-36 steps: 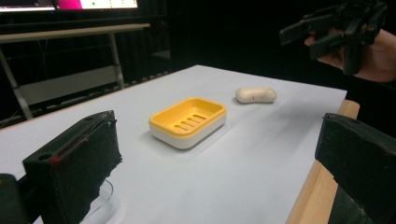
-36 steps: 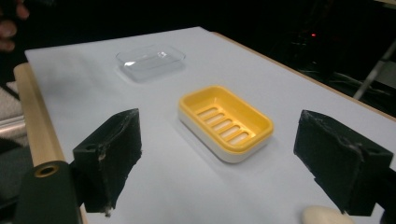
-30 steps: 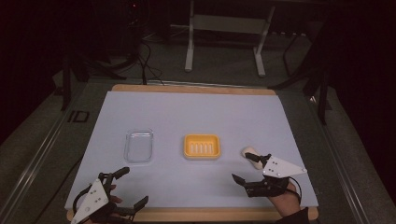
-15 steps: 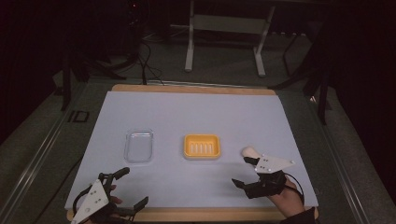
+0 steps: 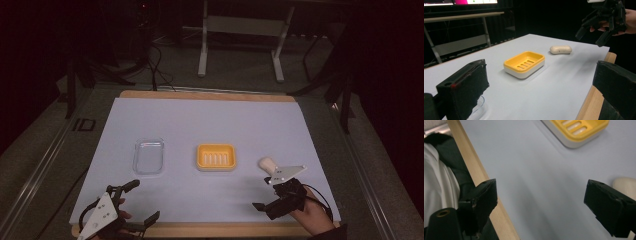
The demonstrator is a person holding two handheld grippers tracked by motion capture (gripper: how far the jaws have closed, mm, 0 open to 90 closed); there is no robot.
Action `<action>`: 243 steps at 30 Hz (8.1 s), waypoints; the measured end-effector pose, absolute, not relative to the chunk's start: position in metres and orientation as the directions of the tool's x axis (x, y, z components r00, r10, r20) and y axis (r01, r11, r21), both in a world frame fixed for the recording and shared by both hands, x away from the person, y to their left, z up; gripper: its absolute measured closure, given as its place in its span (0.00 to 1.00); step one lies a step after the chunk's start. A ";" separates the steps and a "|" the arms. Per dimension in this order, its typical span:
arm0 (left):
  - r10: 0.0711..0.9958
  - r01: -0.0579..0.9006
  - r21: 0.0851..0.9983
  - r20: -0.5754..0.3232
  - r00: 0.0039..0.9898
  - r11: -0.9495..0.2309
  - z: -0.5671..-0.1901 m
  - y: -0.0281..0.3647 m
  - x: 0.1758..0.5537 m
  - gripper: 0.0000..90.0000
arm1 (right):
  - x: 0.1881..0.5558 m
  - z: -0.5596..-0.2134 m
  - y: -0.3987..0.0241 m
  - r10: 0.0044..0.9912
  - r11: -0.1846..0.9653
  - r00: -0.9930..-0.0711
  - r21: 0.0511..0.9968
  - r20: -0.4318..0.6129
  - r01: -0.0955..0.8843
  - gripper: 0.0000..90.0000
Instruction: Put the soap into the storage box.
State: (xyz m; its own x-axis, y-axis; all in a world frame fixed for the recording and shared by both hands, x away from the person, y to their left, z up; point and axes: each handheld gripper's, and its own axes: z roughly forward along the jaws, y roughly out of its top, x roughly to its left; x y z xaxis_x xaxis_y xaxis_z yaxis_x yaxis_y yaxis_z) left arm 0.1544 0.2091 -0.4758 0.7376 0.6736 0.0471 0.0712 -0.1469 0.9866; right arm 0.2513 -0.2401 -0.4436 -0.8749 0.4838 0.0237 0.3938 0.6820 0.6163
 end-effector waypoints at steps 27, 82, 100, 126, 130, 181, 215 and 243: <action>0.668 0.070 0.984 0.059 0.741 -0.165 -0.477 0.207 0.155 0.00 | 0.270 -0.446 -0.255 0.533 0.771 -0.843 0.368 0.075 0.520 0.14; 0.665 0.071 0.982 0.065 0.744 -0.175 -0.477 0.205 0.154 0.00 | 0.321 -0.456 -0.302 0.681 0.713 -0.728 0.158 0.075 0.683 0.15; 0.663 0.069 0.983 0.062 0.746 -0.169 -0.477 0.205 0.154 0.00 | 0.334 -0.460 -0.297 0.667 0.699 -0.740 0.273 0.088 0.661 0.15; 0.657 0.066 0.982 0.070 0.751 -0.179 -0.477 0.204 0.154 0.00 | 0.357 -0.473 -0.288 0.686 0.671 -0.726 0.351 0.039 0.653 0.20; 0.657 0.066 0.981 0.071 0.751 -0.181 -0.477 0.204 0.154 0.00 | 0.360 -0.478 -0.284 0.687 0.677 -0.726 0.337 0.030 0.654 0.21; 0.651 0.069 0.979 0.074 0.756 -0.192 -0.478 0.202 0.153 0.00 | 0.380 -0.500 -0.266 0.695 0.692 -0.719 0.281 -0.007 0.666 0.55; 0.654 0.071 0.978 0.075 0.753 -0.194 -0.478 0.203 0.154 0.00 | 0.383 -0.451 -0.267 0.610 0.742 -0.792 0.369 -0.027 0.559 0.55; 0.654 0.074 0.978 0.073 0.753 -0.194 -0.478 0.203 0.153 0.00 | 0.387 -0.403 -0.229 0.362 0.871 -0.931 0.373 -0.045 0.321 0.55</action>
State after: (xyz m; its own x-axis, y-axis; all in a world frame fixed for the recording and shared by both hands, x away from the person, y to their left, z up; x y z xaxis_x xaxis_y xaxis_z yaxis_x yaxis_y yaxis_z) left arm 0.1531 0.2035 -0.4784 0.7528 0.6542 0.0727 0.0740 -0.1938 0.9782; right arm 0.3873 -0.2289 -0.4031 -0.9310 0.3624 -0.0449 0.3209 0.8707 0.3726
